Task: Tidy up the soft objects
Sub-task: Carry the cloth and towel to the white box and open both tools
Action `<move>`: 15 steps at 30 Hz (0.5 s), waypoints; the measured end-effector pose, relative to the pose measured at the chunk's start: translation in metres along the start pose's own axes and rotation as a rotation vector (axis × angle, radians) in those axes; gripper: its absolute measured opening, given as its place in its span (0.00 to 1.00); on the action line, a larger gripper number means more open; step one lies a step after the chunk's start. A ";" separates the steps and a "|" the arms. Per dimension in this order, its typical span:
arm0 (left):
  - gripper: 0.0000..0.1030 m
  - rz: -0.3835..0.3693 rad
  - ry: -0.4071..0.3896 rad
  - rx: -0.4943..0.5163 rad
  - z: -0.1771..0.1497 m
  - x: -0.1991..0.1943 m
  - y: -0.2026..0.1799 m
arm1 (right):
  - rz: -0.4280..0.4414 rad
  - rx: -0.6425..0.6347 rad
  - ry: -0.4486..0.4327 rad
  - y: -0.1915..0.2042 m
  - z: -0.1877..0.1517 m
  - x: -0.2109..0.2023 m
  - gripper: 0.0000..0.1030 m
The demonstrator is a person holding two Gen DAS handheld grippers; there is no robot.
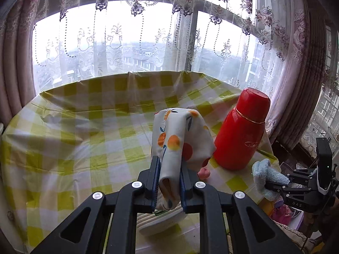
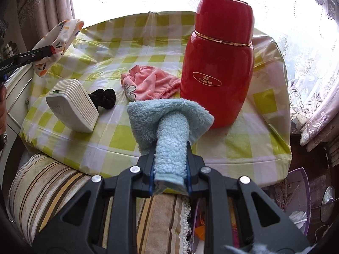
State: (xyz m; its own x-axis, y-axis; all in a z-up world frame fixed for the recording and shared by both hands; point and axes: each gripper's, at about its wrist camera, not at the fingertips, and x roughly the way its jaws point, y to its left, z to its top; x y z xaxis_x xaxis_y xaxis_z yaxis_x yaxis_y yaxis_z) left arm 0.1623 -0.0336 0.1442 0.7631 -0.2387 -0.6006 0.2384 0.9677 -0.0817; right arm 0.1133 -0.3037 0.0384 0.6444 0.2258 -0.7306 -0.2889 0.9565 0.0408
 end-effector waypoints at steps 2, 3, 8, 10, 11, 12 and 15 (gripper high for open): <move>0.16 -0.019 0.001 0.013 -0.003 -0.001 -0.014 | -0.020 0.019 -0.001 -0.011 -0.004 -0.006 0.25; 0.16 -0.029 0.001 0.018 -0.004 -0.002 -0.021 | -0.031 0.027 -0.002 -0.016 -0.006 -0.009 0.25; 0.16 -0.096 0.021 0.038 -0.014 0.002 -0.060 | -0.090 0.074 -0.017 -0.048 -0.020 -0.028 0.25; 0.16 -0.129 0.033 0.048 -0.018 0.004 -0.079 | -0.122 0.099 -0.023 -0.065 -0.026 -0.039 0.25; 0.16 -0.146 0.040 0.053 -0.020 0.005 -0.089 | -0.141 0.115 -0.024 -0.075 -0.030 -0.044 0.25; 0.16 -0.165 0.045 0.062 -0.022 0.007 -0.100 | -0.160 0.134 -0.026 -0.085 -0.034 -0.050 0.25; 0.16 -0.229 0.057 0.090 -0.025 0.011 -0.133 | -0.215 0.186 -0.030 -0.115 -0.045 -0.064 0.25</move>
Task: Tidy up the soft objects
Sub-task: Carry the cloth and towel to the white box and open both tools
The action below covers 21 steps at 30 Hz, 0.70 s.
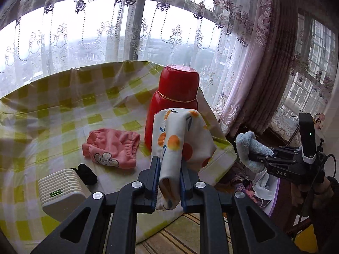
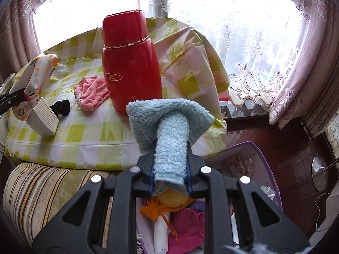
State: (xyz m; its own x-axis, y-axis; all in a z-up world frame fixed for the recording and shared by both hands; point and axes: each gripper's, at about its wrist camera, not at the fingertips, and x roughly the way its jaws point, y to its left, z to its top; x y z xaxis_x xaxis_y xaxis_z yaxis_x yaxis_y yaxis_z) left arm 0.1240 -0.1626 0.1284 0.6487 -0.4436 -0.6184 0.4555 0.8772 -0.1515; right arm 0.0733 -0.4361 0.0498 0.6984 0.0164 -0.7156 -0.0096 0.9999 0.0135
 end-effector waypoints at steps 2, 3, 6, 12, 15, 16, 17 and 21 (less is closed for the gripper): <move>0.17 -0.032 0.007 0.015 0.001 0.008 -0.020 | -0.034 0.033 -0.004 -0.020 -0.004 -0.005 0.25; 0.17 -0.049 0.014 0.018 0.001 0.012 -0.030 | -0.047 0.046 -0.006 -0.029 -0.006 -0.008 0.25; 0.17 -0.095 0.042 0.038 -0.001 0.026 -0.060 | -0.083 0.081 -0.006 -0.052 -0.012 -0.014 0.25; 0.17 -0.149 0.118 0.068 -0.008 0.056 -0.109 | -0.132 0.144 0.000 -0.090 -0.021 -0.019 0.26; 0.18 -0.183 0.166 0.104 -0.014 0.068 -0.132 | -0.152 0.164 -0.002 -0.104 -0.026 -0.023 0.27; 0.18 -0.191 0.181 0.115 -0.017 0.072 -0.139 | -0.158 0.173 -0.003 -0.109 -0.027 -0.024 0.27; 0.18 -0.203 0.200 0.126 -0.020 0.075 -0.146 | -0.162 0.182 -0.004 -0.113 -0.029 -0.025 0.27; 0.20 -0.237 0.265 0.175 -0.035 0.086 -0.175 | -0.173 0.207 -0.006 -0.126 -0.033 -0.027 0.27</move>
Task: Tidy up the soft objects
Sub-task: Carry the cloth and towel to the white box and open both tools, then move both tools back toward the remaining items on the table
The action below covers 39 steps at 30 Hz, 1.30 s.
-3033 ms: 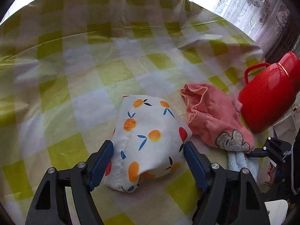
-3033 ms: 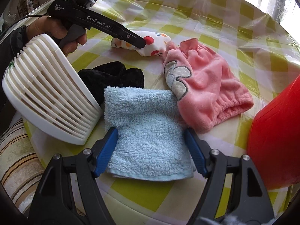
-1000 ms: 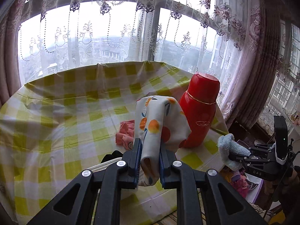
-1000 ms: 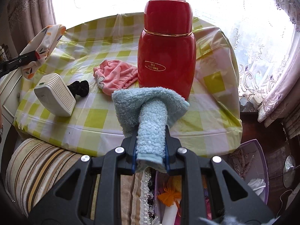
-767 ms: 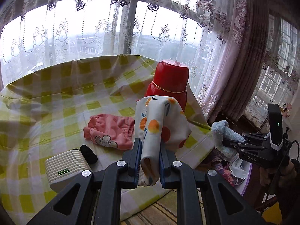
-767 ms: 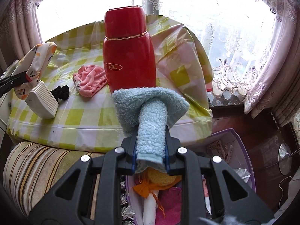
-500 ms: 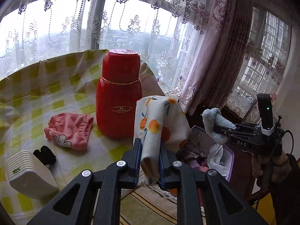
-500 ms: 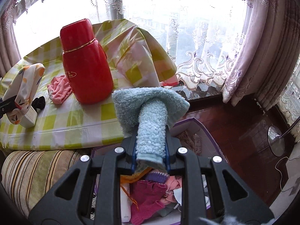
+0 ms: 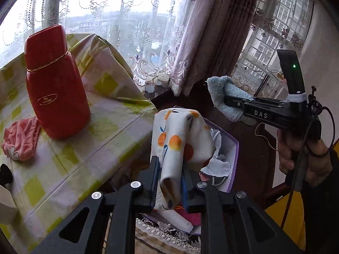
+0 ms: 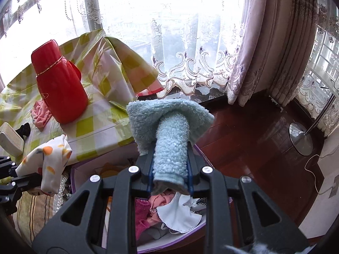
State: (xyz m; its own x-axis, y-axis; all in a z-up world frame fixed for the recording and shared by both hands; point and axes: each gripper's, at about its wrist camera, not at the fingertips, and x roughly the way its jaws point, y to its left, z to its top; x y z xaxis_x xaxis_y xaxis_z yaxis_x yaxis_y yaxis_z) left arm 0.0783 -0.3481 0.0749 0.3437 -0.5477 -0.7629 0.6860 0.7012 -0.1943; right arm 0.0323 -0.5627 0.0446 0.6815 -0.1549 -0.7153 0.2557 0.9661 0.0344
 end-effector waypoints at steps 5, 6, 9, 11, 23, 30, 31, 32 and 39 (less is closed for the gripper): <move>0.37 -0.090 0.096 0.066 -0.010 0.019 -0.029 | 0.014 -0.026 0.014 0.002 -0.001 0.002 0.34; 0.48 -0.080 0.108 0.080 -0.012 0.021 -0.033 | 0.012 -0.031 0.010 0.004 -0.002 0.001 0.42; 0.58 -0.053 0.100 0.088 -0.015 0.020 -0.033 | 0.021 -0.028 0.009 0.005 -0.004 0.001 0.49; 0.58 -0.050 0.092 0.060 -0.014 0.016 -0.026 | 0.027 -0.029 0.013 0.007 -0.004 0.002 0.49; 0.58 0.061 -0.051 -0.088 -0.014 -0.041 0.048 | 0.144 -0.129 0.004 0.070 0.000 -0.003 0.53; 0.58 0.155 -0.110 -0.134 -0.012 -0.083 0.098 | 0.222 -0.213 -0.006 0.123 0.004 -0.006 0.57; 0.58 0.163 -0.117 -0.140 -0.011 -0.089 0.105 | 0.233 -0.227 -0.008 0.131 0.005 -0.007 0.58; 0.58 0.169 -0.125 -0.145 -0.011 -0.098 0.114 | 0.244 -0.242 -0.009 0.139 0.006 -0.007 0.58; 0.58 0.287 -0.150 -0.198 -0.007 -0.151 0.184 | 0.321 -0.365 -0.037 0.203 0.012 -0.012 0.64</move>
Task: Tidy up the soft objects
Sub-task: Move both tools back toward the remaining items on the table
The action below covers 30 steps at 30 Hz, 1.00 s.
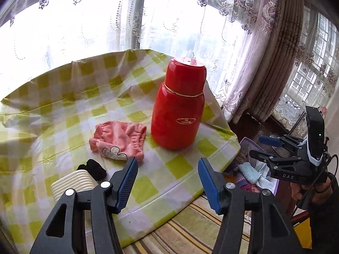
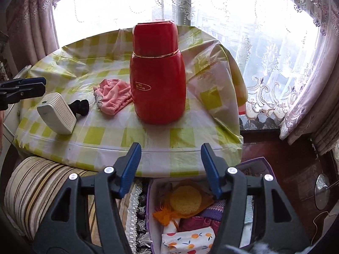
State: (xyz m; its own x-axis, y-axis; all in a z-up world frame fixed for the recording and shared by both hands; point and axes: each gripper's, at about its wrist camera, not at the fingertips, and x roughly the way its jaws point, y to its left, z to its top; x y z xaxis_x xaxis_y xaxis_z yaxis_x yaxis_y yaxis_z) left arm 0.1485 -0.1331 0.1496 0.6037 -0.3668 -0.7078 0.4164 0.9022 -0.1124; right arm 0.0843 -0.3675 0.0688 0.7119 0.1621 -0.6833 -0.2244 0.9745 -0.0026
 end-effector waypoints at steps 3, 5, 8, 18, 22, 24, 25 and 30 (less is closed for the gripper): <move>0.58 0.027 0.004 -0.044 0.008 -0.011 0.042 | 0.030 -0.049 -0.009 0.023 0.013 0.009 0.68; 0.58 0.052 0.013 -0.075 0.012 -0.015 0.068 | 0.048 -0.079 -0.017 0.038 0.021 0.016 0.68; 0.58 0.066 0.022 -0.116 0.016 -0.019 0.105 | 0.067 -0.119 -0.020 0.060 0.032 0.030 0.70; 0.58 -0.015 0.105 -0.307 -0.001 0.016 0.217 | 0.089 -0.198 -0.009 0.114 0.062 0.083 0.71; 0.58 -0.111 0.163 -0.362 -0.011 0.046 0.239 | 0.082 -0.213 -0.006 0.127 0.073 0.106 0.71; 0.58 -0.142 0.191 -0.370 -0.014 0.062 0.243 | 0.086 -0.224 -0.003 0.133 0.077 0.118 0.71; 0.58 -0.159 0.203 -0.372 -0.016 0.070 0.246 | 0.089 -0.229 -0.003 0.136 0.079 0.124 0.71; 0.58 -0.281 0.290 -0.381 -0.026 0.112 0.256 | 0.092 -0.283 0.028 0.153 0.084 0.159 0.71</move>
State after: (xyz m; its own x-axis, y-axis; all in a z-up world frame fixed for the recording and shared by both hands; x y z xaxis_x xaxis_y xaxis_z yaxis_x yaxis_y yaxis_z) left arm 0.3049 0.0624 0.0238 0.2704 -0.5760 -0.7715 0.2264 0.8169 -0.5305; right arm 0.2188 -0.1794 0.0209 0.6619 0.2395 -0.7103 -0.4667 0.8732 -0.1404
